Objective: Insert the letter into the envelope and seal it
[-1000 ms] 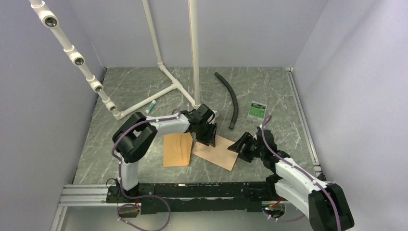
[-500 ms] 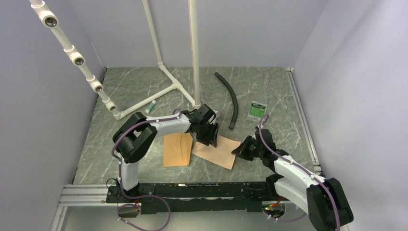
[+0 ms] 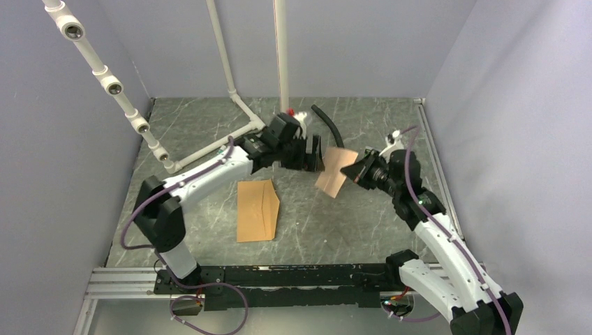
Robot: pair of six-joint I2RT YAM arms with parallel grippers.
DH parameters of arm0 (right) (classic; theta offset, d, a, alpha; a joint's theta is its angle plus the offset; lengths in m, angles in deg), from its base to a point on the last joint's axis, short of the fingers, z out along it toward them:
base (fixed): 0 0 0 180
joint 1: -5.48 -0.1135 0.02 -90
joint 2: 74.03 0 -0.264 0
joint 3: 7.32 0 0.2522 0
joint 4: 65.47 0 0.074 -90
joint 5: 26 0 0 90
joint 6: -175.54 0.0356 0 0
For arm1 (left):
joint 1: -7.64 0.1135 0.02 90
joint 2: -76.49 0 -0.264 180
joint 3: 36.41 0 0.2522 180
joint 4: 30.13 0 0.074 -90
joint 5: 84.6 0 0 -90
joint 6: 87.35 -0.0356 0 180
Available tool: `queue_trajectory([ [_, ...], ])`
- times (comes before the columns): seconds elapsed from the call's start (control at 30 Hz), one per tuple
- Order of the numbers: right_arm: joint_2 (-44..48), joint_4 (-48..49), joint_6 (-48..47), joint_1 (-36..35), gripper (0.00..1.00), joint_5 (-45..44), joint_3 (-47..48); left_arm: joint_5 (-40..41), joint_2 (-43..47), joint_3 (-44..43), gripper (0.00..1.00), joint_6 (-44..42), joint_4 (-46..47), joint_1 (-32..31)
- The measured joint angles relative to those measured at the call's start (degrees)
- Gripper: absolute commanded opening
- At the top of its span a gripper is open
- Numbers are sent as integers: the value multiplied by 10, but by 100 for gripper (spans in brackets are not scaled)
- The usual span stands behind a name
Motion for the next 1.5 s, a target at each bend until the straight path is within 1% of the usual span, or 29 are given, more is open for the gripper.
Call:
queue_trajectory([
  [0.07,0,-5,-9,0,0,-1,53,0,29,-21,93,4,1,5],
  [0.17,0,-2,-12,0,0,-5,113,-8,61,-55,93,47,-16,24],
  [0.2,0,5,-10,0,0,-7,128,-21,64,-73,93,71,-31,39],
  [0.27,0,32,-1,0,0,-10,149,-54,67,-104,93,127,-37,89],
  [0.33,-6,61,14,0,0,-9,164,-84,72,-107,93,180,-24,143],
  [0.4,-17,95,31,0,0,-6,181,-99,78,-98,93,231,-3,177],
  [0.43,-24,116,42,0,0,-3,189,-107,82,-90,93,258,8,185],
  [0.53,-35,171,75,0,0,7,195,-130,102,-45,93,358,58,179],
  [0.63,-38,214,109,0,0,20,195,-134,126,13,93,454,113,164],
  [0.8,-43,259,153,0,0,41,194,-127,126,23,93,532,179,142],
  [0.87,-44,270,171,0,0,50,193,-123,126,29,88,562,241,134],
  [0.93,-44,276,191,0,0,59,190,-123,123,34,79,583,286,127],
  [1.0,-44,284,209,0,0,67,184,-123,116,34,68,597,318,120],
  [1.1,-42,289,229,0,0,75,167,-123,105,33,45,603,337,108],
  [1.13,-41,288,232,0,0,76,162,-123,103,33,34,603,337,106],
  [1.23,-39,277,232,0,0,75,156,-113,103,33,8,601,334,102],
  [1.27,-37,271,230,0,0,75,156,-106,105,33,5,592,335,101],
  [1.37,-28,250,221,0,1,74,156,-90,119,41,3,569,331,101],
  [1.4,-26,244,216,0,12,74,156,-87,126,42,3,555,325,101],
  [1.5,-21,215,197,0,68,74,156,-74,149,43,3,501,300,101],
])
